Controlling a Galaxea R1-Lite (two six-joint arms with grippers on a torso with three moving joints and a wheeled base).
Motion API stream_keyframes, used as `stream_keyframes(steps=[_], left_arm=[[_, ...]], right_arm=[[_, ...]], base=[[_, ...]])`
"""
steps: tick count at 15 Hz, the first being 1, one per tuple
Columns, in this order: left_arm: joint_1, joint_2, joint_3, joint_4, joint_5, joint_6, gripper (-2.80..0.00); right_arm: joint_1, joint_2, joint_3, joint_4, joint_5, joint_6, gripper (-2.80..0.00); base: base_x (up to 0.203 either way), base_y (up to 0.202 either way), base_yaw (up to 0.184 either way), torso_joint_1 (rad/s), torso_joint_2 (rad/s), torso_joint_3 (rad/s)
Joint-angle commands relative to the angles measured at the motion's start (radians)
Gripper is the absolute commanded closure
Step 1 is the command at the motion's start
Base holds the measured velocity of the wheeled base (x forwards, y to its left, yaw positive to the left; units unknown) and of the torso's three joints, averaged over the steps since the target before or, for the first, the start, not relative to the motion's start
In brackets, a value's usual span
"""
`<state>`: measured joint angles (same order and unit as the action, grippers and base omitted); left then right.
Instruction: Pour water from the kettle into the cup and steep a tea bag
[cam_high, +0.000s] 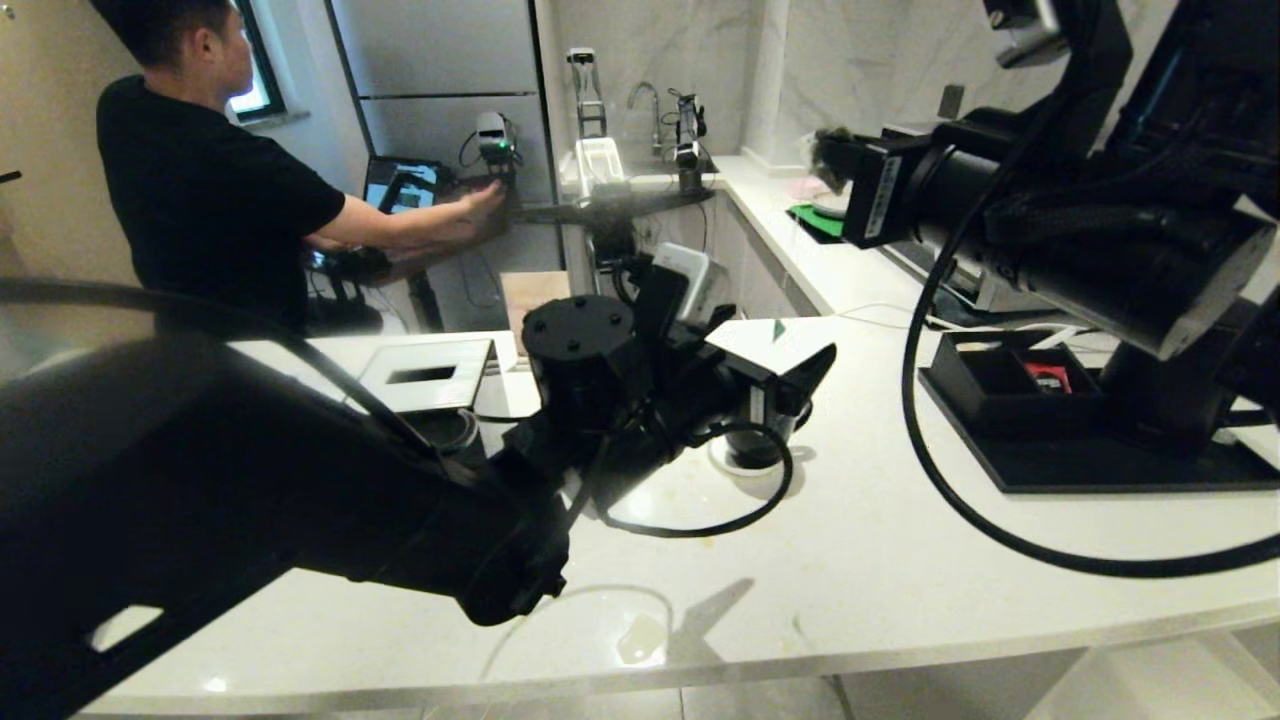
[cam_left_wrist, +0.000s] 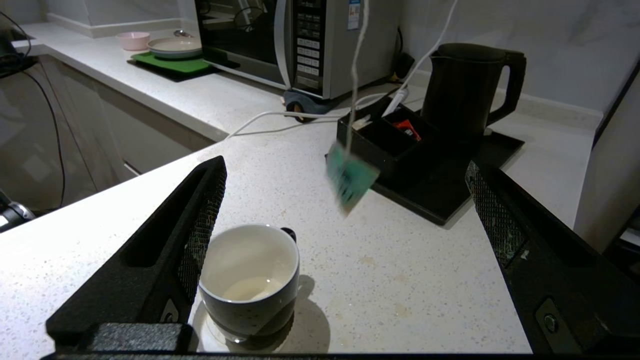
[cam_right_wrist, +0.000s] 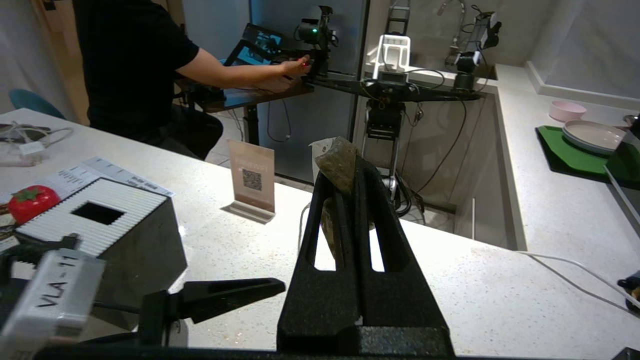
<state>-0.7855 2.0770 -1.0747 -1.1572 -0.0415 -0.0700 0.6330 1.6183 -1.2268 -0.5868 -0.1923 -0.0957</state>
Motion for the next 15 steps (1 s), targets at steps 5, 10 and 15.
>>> stream_keyframes(steps=[5, 10, 15], left_arm=[[0.0, 0.014, 0.008, -0.007, 0.021, -0.002, -2.8], [-0.001, 0.017, 0.012, -0.007, 0.021, -0.001, -2.8], [-0.008, 0.017, 0.018, -0.007, 0.022, -0.001, -2.8]], right_arm=[[0.02, 0.012, 0.003, -0.022, 0.0, -0.001, 0.0], [0.03, 0.02, 0.007, -0.039, 0.002, -0.001, 0.0], [0.035, 0.02, 0.014, -0.039, 0.002, -0.001, 0.0]], base=[[0.0, 0.0, 0.0, 0.0, 0.0, 0.0], [0.0, 0.0, 0.0, 0.0, 0.0, 0.0], [0.0, 0.0, 0.0, 0.0, 0.0, 0.0]])
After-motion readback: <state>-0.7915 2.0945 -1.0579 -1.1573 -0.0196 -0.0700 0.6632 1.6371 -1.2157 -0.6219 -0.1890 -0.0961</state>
